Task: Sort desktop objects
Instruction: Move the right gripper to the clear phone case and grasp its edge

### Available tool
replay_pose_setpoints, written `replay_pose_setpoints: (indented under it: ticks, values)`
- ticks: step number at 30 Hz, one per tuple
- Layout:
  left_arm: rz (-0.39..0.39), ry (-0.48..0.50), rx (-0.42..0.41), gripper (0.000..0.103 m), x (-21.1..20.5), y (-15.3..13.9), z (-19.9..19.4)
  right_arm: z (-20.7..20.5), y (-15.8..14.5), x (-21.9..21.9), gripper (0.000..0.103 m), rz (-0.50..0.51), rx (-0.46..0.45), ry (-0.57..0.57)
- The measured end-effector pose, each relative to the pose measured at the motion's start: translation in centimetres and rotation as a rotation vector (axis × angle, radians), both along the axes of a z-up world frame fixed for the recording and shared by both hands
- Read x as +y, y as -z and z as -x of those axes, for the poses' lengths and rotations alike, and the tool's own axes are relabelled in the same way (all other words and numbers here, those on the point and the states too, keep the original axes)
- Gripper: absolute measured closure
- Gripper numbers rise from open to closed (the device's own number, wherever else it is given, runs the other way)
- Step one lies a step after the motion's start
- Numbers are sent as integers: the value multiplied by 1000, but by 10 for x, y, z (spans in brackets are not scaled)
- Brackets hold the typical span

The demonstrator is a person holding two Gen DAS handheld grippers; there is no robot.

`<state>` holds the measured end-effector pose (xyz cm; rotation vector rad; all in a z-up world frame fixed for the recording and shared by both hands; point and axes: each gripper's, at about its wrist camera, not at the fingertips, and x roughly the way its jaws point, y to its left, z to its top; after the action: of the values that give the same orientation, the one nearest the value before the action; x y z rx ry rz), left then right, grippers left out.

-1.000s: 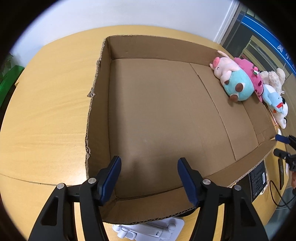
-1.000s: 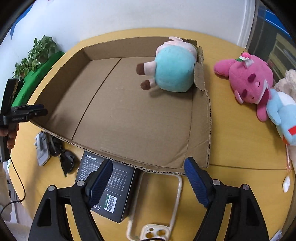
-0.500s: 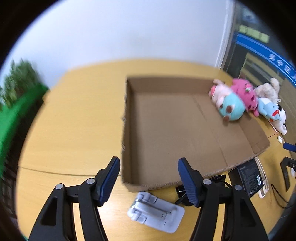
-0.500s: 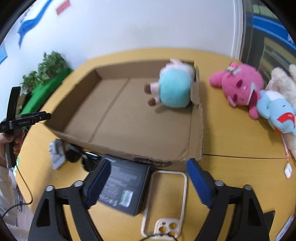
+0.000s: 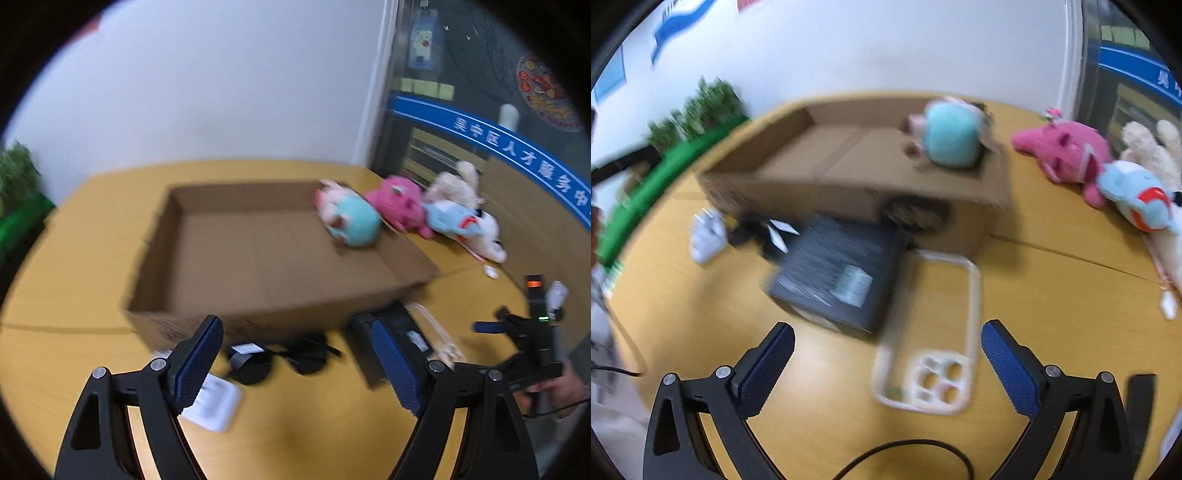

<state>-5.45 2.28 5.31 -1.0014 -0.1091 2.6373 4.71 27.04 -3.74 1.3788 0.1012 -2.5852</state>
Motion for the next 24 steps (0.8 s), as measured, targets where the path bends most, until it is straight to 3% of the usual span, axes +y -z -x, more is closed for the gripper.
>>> replay_pose_setpoints:
  ticks: [4, 8, 16, 24]
  values:
    - [-54, 30, -75, 20, 21, 22, -4, 5, 28, 14, 3, -32, -74, 64]
    - [-95, 50, -117, 20, 36, 35, -8, 8, 50, 13, 22, -20, -155, 52]
    - [-155, 115, -191, 20, 63, 53, -16, -15, 53, 15, 27, -25, -119, 120]
    - [-281, 228, -358, 21, 103, 88, -19, -53, 44, 27, 28, 199, -145, 202]
